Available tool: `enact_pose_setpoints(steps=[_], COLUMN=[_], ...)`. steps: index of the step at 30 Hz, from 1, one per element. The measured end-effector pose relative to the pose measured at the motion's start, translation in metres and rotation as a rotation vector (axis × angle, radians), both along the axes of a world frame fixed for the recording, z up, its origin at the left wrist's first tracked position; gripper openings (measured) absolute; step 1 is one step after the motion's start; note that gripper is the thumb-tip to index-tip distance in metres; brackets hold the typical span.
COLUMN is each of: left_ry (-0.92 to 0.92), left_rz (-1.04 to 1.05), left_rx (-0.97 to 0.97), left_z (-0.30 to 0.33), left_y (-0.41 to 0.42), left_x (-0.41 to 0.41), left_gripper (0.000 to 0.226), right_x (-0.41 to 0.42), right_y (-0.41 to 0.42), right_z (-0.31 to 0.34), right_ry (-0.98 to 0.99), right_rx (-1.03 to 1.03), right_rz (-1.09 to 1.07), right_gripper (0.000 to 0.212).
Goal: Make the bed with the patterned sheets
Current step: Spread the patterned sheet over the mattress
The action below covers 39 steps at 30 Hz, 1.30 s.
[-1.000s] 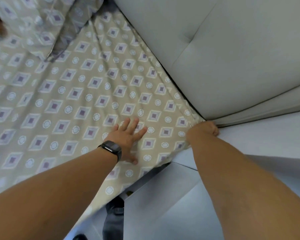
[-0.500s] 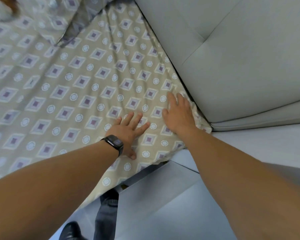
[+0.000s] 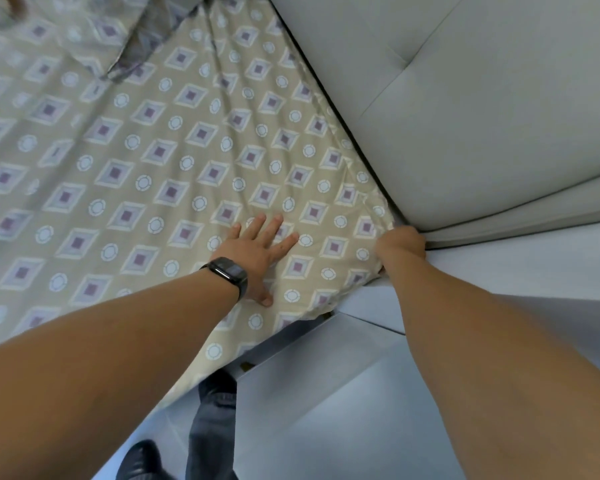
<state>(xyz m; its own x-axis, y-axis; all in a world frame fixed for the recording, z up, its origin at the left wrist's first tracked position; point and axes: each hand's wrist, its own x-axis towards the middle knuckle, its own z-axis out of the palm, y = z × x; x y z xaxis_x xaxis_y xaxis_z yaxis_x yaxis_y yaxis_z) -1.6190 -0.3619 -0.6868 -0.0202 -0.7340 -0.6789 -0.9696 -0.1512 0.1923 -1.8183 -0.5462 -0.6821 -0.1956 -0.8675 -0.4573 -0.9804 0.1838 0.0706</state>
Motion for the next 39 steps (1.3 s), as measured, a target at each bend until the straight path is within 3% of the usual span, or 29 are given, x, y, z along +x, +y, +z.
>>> enact_pose_setpoints(steps=[4,6,9,14,17,20,22,25,27,29,32,35,37,39], left_ry=[-0.012,-0.002,-0.005,-0.012,-0.032,-0.043,-0.027,-0.027,0.002,0.029,0.113,0.236,0.317,0.432], left_rz=[-0.019,-0.014,-0.020,-0.010,-0.018,-0.008,0.021,0.022,-0.008,-0.099,-0.239,-0.252,-0.187,0.115], left_rx=[-0.007,0.006,0.008,-0.021,-0.034,-0.056,-0.097,-0.221,-0.361,-0.398,-0.277,-0.106,0.042,0.170], left_z=[-0.002,-0.004,-0.007,-0.012,-0.017,-0.018,-0.016,-0.021,-0.029,-0.037,-0.033,-0.011,0.004,0.022], left_y=[-0.001,0.000,-0.002,-0.003,0.001,0.005,0.010,0.045,0.093,0.140,0.187,0.221,0.244,0.270], left_x=[0.001,0.002,0.001,0.002,-0.001,-0.005,-0.007,-0.018,-0.034,-0.049,-0.057,-0.060,-0.057,-0.045], left_gripper=[0.134,0.134,0.134,0.134,0.134,0.132,0.125,0.091,0.070,0.071,0.075,0.072,0.067,0.056], right_x=[0.006,0.004,-0.013,-0.006,-0.003,0.024,0.051,0.073,0.063,0.039,0.025,0.048,0.064,0.076], right_y=[-0.010,-0.006,-0.005,-0.007,0.005,0.023,0.042,0.088,0.116,0.131,0.155,0.180,0.204,0.234], right_z=[0.010,0.012,0.007,-0.002,0.000,0.005,0.005,0.005,-0.001,-0.013,-0.019,-0.008,0.005,0.017], right_ry=[0.046,0.142,0.357,0.407,0.529,0.633,0.547,0.075,-0.103,-0.067,0.002,0.093,0.084,0.090], right_rx=[-0.050,-0.048,0.014,0.113,0.148,0.185,0.121,-0.064,0.041,0.124,0.159,0.276,0.356,0.430], right_rz=[0.028,0.151,0.353,0.434,0.620,0.656,0.637,0.924,1.046,0.938,0.705,0.591,0.575,0.669], right_gripper=[0.037,0.037,0.039,0.037,0.035,0.047,0.062,0.069,0.065,0.066,0.068,0.074,0.080,0.093])
